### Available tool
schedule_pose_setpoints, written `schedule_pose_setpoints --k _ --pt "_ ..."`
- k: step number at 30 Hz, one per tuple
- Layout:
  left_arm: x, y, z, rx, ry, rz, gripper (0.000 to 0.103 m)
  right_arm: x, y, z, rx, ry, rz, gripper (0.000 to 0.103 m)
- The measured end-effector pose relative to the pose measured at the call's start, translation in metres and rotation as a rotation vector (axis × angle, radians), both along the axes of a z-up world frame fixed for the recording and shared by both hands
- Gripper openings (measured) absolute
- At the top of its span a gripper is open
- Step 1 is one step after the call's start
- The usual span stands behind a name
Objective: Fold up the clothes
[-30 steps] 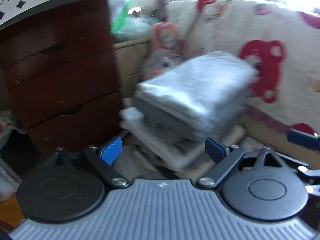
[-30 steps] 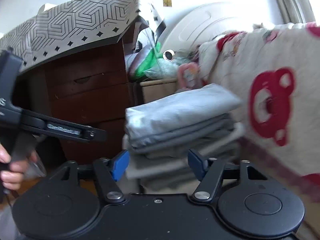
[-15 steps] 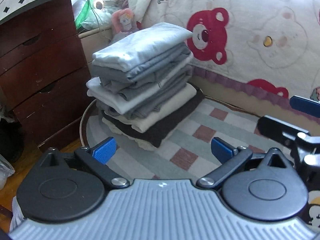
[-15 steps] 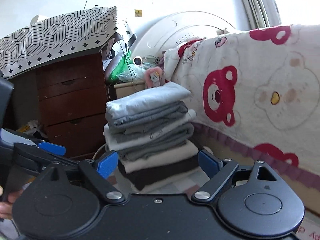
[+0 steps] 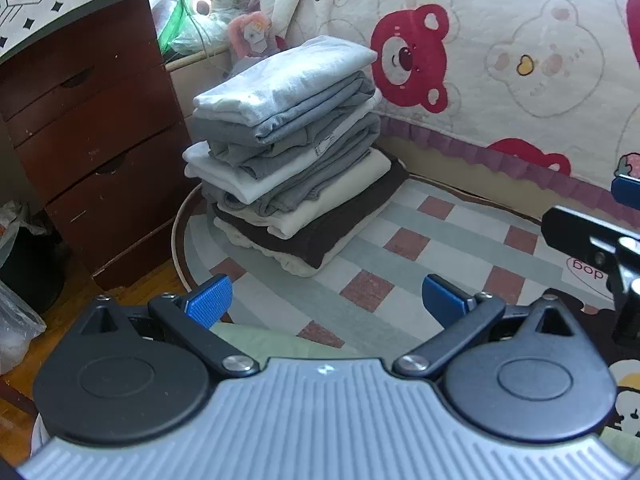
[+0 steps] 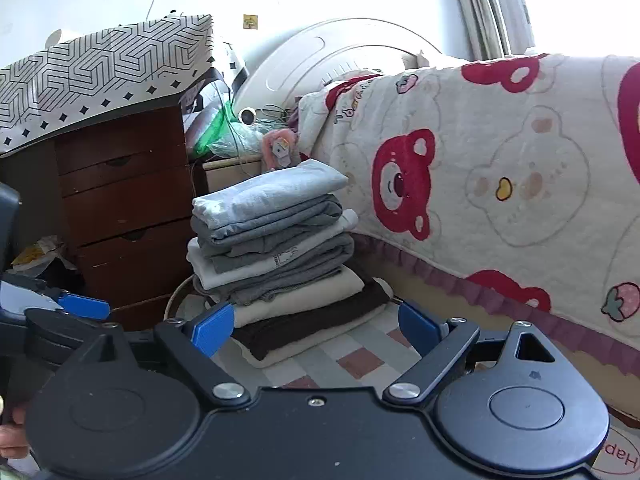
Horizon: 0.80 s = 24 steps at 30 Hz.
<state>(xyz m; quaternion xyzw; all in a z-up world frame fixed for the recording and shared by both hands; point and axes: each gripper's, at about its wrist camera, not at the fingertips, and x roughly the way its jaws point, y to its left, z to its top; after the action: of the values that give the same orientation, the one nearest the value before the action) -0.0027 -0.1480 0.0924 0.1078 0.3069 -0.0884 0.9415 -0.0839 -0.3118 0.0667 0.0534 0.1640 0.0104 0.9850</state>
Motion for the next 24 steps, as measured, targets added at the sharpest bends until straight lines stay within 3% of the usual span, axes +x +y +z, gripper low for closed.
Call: schedule_pose_setpoints --k 24 --pt "-0.017 -0.002 -0.001 -0.007 -0.001 -0.005 0.103 -0.008 -0.001 -0.004 0.018 0.030 -0.040 0.092"
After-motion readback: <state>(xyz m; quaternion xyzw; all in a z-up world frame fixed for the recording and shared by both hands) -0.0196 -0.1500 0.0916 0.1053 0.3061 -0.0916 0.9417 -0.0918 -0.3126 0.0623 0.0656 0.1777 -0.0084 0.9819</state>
